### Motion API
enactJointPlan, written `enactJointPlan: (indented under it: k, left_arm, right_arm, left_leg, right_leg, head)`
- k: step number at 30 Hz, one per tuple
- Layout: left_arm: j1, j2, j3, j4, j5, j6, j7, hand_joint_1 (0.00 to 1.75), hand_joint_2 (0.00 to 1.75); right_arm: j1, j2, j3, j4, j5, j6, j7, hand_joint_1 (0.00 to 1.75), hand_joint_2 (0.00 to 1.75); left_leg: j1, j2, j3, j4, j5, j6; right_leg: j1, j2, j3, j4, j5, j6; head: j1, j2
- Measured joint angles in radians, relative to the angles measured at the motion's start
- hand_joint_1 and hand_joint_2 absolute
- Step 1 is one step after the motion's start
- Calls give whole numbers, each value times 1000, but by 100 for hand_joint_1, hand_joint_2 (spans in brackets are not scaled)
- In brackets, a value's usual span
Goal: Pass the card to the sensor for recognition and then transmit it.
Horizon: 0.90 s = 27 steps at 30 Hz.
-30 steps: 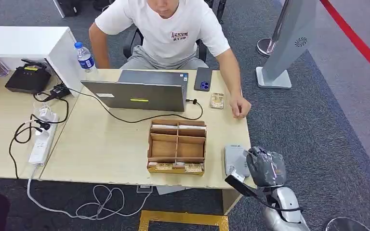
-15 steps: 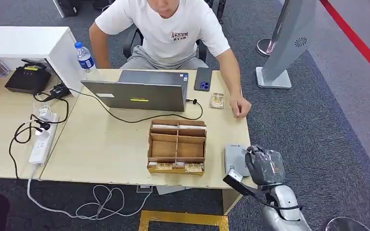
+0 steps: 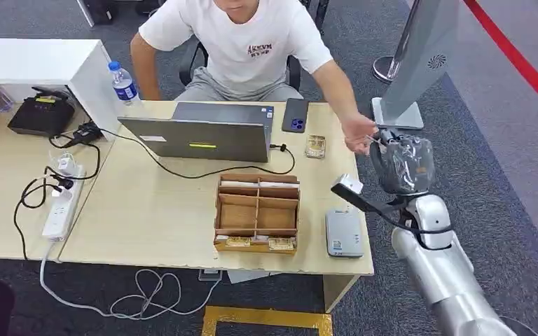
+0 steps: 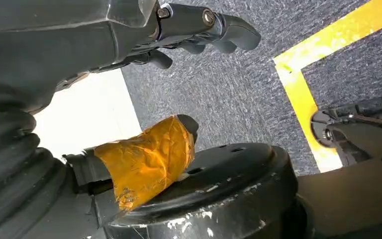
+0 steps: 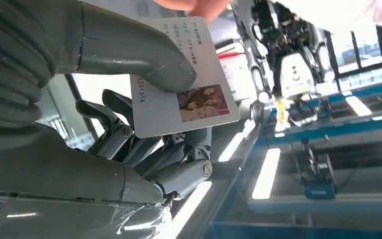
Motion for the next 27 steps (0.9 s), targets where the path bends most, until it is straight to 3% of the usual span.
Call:
enactJointPlan:
  k: [5, 11, 12, 18, 27]
  left_arm:
    - [-8, -4, -4, 0, -1, -12, 6, 0, 175]
    - [-11, -5, -6, 0, 2, -18, 6, 0, 175]
    - [-12, -5, -6, 0, 2, -19, 7, 0, 175]
    - [-16, -6, -6, 0, 6, -51, 21, 0, 175]
    - [-15, -9, -6, 0, 11, -18, 22, 0, 175]
  right_arm:
    - [-105, 6, 17, 42, -23, 45, -1, 175, 175]
    - [-152, 28, 50, 95, -18, 44, -3, 175, 175]
    - [-154, 32, 56, 102, -17, 43, -5, 0, 175]
    - [-159, 50, 90, 140, -3, 42, -16, 0, 175]
    - [-141, 52, 117, 156, -7, 38, -12, 0, 175]
  left_leg:
    - [0, -1, 0, 0, 0, 0]
    - [0, -1, 0, 0, 0, 0]
    - [0, -1, 0, 0, 0, 0]
    - [0, -1, -1, 0, 0, 0]
    - [0, -1, -1, 0, 0, 0]
  right_leg:
    - [0, -1, 0, 0, 0, 0]
    - [0, 0, 0, 0, 0, 0]
    - [0, 0, 0, 0, 0, 0]
    - [0, -1, 0, 0, 0, 0]
    - [0, -1, 0, 0, 0, 0]
  head:
    - [0, 0]
    - [0, 0]
    - [0, 0]
    - [0, 0]
    - [0, 0]
